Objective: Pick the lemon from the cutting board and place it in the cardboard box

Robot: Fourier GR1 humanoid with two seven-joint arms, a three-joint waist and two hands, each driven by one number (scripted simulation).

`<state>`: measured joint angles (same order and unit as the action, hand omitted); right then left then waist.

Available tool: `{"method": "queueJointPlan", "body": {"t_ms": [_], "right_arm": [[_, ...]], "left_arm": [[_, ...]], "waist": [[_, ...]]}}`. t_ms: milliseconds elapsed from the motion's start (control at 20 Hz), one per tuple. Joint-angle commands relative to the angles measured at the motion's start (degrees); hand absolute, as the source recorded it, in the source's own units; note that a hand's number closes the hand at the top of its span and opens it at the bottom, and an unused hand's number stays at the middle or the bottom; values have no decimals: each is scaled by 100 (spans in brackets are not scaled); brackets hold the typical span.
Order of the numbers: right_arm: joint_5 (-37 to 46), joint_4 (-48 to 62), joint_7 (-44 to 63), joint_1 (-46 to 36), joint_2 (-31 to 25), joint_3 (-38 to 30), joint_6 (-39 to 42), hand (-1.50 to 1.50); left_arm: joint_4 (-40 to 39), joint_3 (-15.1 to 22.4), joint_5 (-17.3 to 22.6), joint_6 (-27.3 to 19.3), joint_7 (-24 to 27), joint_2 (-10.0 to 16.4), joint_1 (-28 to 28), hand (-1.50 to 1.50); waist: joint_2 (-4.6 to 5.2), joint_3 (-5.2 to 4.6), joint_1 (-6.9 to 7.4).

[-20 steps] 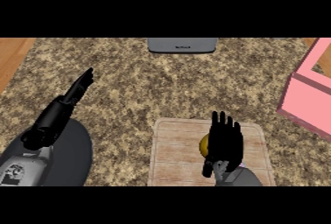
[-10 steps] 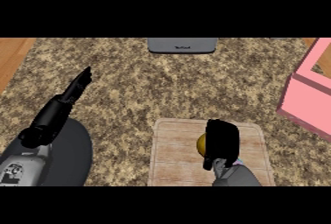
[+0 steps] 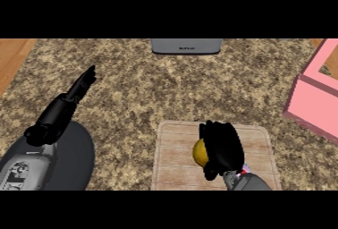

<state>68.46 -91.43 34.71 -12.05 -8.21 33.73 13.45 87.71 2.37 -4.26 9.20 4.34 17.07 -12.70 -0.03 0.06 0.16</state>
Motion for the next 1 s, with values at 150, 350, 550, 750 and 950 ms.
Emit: {"method": "queueJointPlan", "body": {"t_ms": [150, 350, 550, 750, 950], "right_arm": [[-1095, -1360, -2903, 243, -1289, 352, -446, 150], [-1440, -2311, -3801, 434, -2377, -426, -643, 150], [-2512, -3329, -3677, 687, -2679, -1729, -296, 150], [-3399, -3096, -3083, 754, -2342, -2975, -386, 150], [-3798, -2538, -2750, 461, -2169, -3852, -561, 150]], "left_arm": [[157, -123, 103, 133, -21, 163, 212, 0], [82, -174, 121, 189, -144, 185, 74, 0], [382, -159, 94, 191, -319, 201, 128, 0], [305, -140, 10, 77, -245, 88, 119, 0], [34, -9, -206, -83, 5, -122, 16, 0]], "waist": [[-39, 11, -18], [-21, 1, -129], [-38, -2, -123], [-18, -2, -128], [10, -6, -72]]}}
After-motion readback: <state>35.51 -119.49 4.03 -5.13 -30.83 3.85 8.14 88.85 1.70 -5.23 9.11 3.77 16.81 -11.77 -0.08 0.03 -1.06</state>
